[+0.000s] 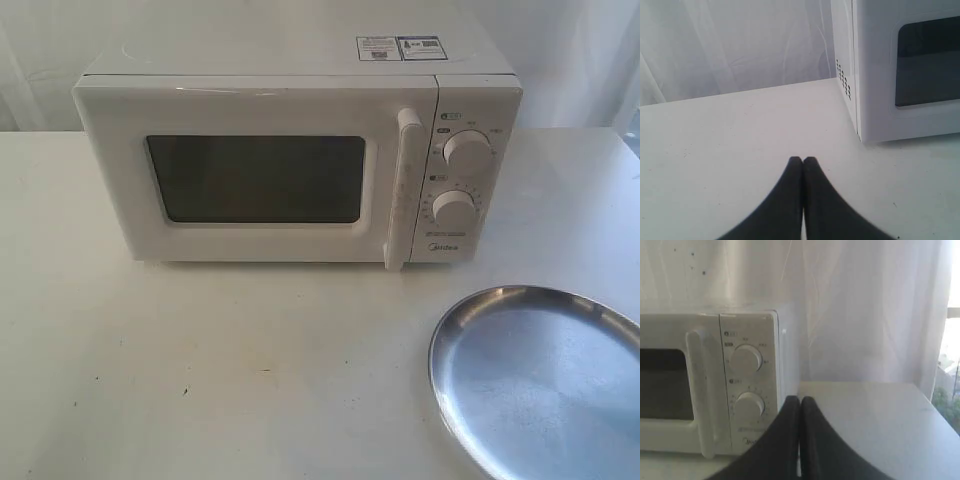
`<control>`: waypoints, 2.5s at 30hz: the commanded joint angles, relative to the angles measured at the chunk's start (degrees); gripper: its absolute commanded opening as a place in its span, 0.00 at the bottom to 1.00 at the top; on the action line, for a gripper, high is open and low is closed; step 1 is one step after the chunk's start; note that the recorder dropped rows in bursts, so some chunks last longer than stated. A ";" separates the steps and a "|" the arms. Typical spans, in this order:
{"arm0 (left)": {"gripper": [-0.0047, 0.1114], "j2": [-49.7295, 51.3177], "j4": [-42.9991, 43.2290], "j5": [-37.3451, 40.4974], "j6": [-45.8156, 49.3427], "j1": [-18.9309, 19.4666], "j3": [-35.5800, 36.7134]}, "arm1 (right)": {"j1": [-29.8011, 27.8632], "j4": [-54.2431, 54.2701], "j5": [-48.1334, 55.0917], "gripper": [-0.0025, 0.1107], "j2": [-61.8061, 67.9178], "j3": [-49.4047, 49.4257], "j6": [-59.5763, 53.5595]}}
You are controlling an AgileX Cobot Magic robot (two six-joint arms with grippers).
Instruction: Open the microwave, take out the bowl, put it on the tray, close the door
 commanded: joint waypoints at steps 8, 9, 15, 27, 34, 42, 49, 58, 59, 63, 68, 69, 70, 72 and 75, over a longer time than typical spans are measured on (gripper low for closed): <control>0.04 -0.12 -0.45 -0.30 0.00 -0.07 -0.16 | -0.48 0.11 -16.76 0.02 -0.31 0.25 10.47; 0.04 -0.12 -0.45 -0.30 0.00 -0.07 -0.16 | -0.48 0.11 -16.53 0.02 -0.31 0.25 12.18; 0.04 -0.12 -0.45 -0.30 0.00 -0.07 -0.16 | -0.48 0.11 -20.84 0.02 -0.31 0.25 21.06; 0.04 -0.12 -0.45 -0.30 0.00 -0.07 -0.16 | -0.48 -36.74 -50.67 0.02 13.24 -21.14 46.14; 0.04 -0.12 -0.45 -0.30 0.00 -0.07 -0.16 | -0.48 -58.40 -64.58 0.02 52.76 -28.25 49.66; 0.04 -0.12 -0.45 -0.30 0.00 -0.07 -0.16 | -0.62 -61.37 -65.34 0.02 73.73 -28.25 36.01; 0.04 -0.12 -0.45 -0.30 0.00 -0.07 -0.16 | -5.68 -58.77 -68.96 0.02 84.96 -28.25 28.04; 0.04 -0.12 -0.45 -0.30 0.00 -0.07 -0.16 | -9.54 -57.58 -68.96 0.02 97.83 -28.73 23.40; 0.04 -0.12 -0.45 -0.30 0.00 -0.07 -0.16 | -9.37 -57.58 -68.96 0.02 98.55 -29.22 22.83; 0.04 -0.12 -0.45 -0.30 0.00 -0.07 -0.16 | -9.00 -57.69 -68.96 0.02 100.94 -30.46 21.07; 0.04 -0.12 -0.45 -0.30 0.00 -0.07 -0.16 | -9.00 -58.37 -68.96 0.02 101.07 -30.46 21.07; 0.04 -0.12 -0.45 -0.30 0.00 -0.07 -0.16 | -9.00 -58.37 -68.96 0.02 101.07 -30.46 21.07; 0.04 -0.12 -0.45 -0.30 0.00 -0.07 -0.16 | -9.00 -58.25 -68.96 0.02 101.07 -30.46 21.87; 0.04 -0.12 -0.45 -0.30 0.00 -0.07 -0.16 | -9.00 -57.27 -68.96 0.02 101.07 -30.46 23.86; 0.04 -0.12 -0.45 -0.30 0.00 -0.07 -0.16 | -9.00 -56.19 -68.96 0.02 101.07 -30.46 24.23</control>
